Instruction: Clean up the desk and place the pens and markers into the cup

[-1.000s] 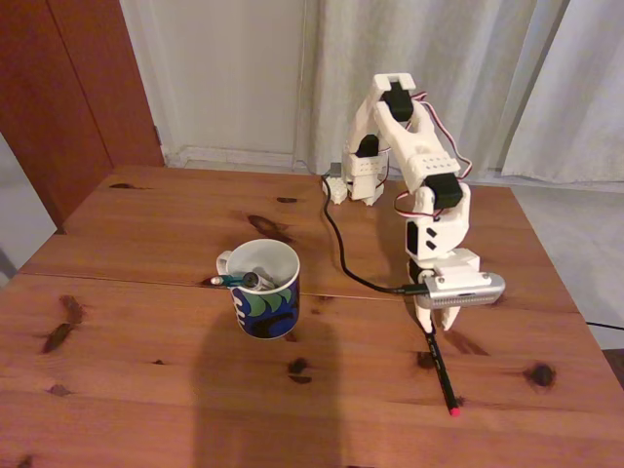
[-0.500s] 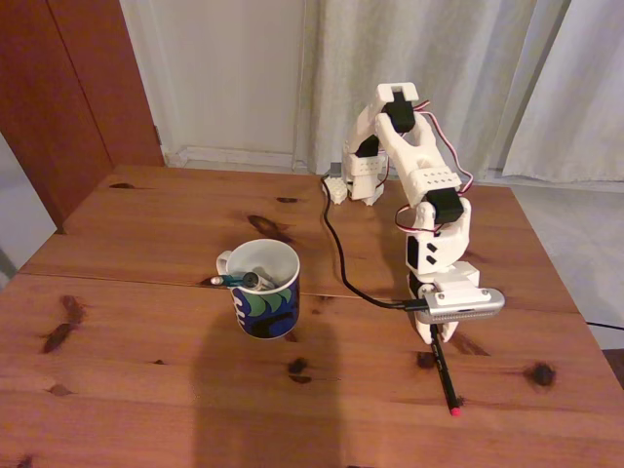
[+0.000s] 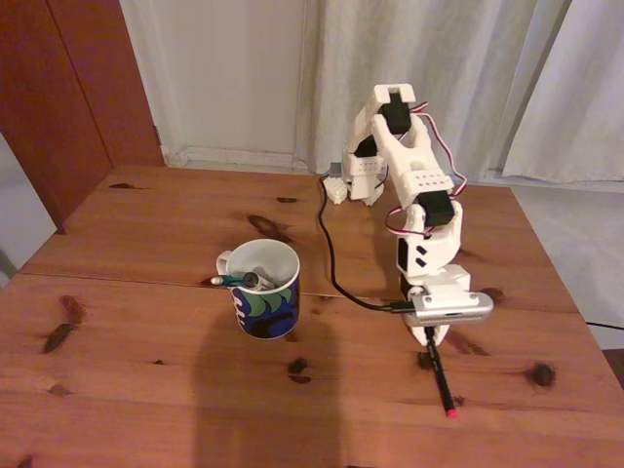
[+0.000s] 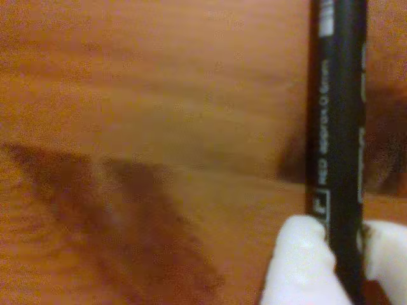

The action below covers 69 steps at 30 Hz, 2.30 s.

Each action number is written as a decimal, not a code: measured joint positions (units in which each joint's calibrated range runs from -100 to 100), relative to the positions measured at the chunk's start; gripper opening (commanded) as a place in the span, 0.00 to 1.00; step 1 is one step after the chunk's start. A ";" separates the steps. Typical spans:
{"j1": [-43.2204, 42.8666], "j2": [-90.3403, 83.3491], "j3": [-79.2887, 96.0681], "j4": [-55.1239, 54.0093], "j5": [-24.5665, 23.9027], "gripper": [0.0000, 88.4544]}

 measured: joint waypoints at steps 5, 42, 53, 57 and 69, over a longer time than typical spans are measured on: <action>3.23 0.08 0.08 -3.82 0.00 0.01; 20.46 -51.19 57.24 -56.49 0.00 0.01; 31.24 -56.61 64.20 -62.30 0.00 0.01; 34.69 -56.61 64.20 -64.12 0.00 0.01; 35.72 -54.32 64.20 -65.28 0.00 0.08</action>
